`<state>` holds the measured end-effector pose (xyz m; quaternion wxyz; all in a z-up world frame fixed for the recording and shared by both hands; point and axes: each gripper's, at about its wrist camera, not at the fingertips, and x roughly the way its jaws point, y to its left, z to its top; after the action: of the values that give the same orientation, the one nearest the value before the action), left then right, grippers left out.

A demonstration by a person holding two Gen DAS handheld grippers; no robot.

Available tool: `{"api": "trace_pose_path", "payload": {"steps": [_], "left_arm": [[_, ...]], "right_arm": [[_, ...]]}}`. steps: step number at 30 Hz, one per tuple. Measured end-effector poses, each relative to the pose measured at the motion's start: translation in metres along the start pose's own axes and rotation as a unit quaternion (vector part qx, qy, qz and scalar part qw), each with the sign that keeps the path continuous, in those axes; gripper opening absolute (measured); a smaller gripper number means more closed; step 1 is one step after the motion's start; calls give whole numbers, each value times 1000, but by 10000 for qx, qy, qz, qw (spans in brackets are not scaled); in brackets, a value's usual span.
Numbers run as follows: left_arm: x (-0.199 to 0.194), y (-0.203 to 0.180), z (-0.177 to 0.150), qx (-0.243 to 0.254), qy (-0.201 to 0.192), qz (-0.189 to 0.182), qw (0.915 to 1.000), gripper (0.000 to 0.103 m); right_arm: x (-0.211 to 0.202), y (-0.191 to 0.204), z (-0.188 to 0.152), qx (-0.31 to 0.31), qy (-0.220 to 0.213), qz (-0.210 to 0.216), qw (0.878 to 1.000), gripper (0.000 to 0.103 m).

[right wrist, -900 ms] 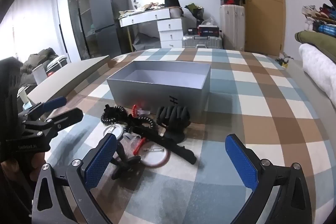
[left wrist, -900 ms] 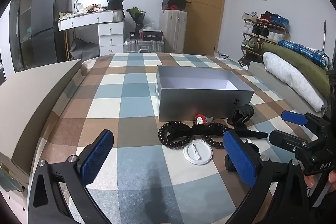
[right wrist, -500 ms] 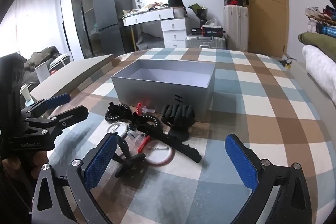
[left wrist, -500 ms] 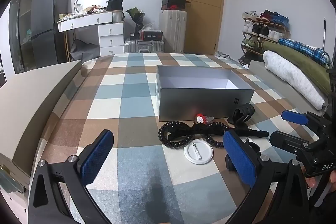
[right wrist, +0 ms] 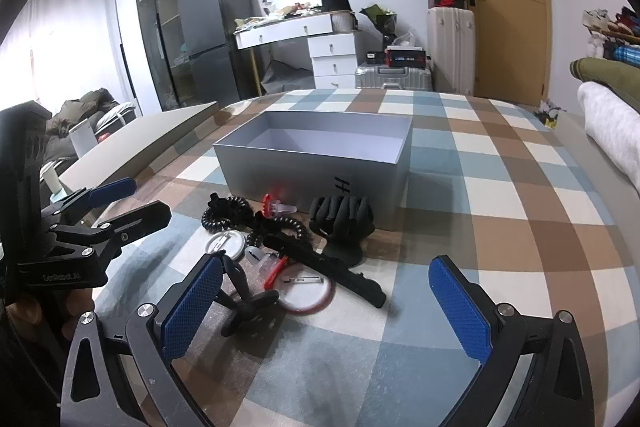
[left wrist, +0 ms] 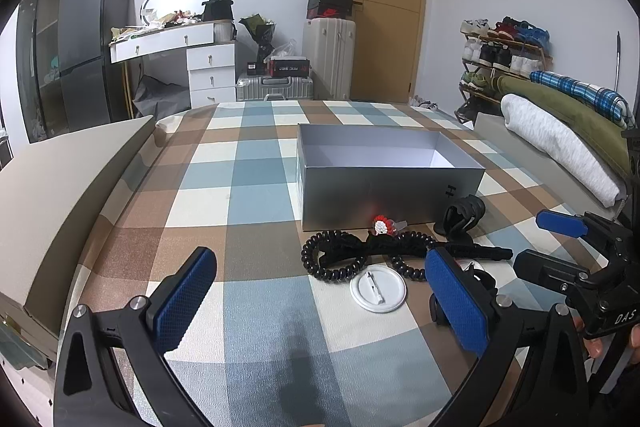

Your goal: Organize jewelry

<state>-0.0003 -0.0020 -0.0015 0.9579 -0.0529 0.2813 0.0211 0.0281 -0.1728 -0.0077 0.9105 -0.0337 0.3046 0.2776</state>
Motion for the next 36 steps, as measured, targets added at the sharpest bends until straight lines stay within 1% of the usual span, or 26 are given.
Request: {"api": "trace_pose_path", "payload": {"steps": [36], "left_arm": [[1, -1, 1, 36, 9, 22, 10000, 102]], "right_arm": [[1, 0, -3, 2, 88, 23, 10000, 103]]}}
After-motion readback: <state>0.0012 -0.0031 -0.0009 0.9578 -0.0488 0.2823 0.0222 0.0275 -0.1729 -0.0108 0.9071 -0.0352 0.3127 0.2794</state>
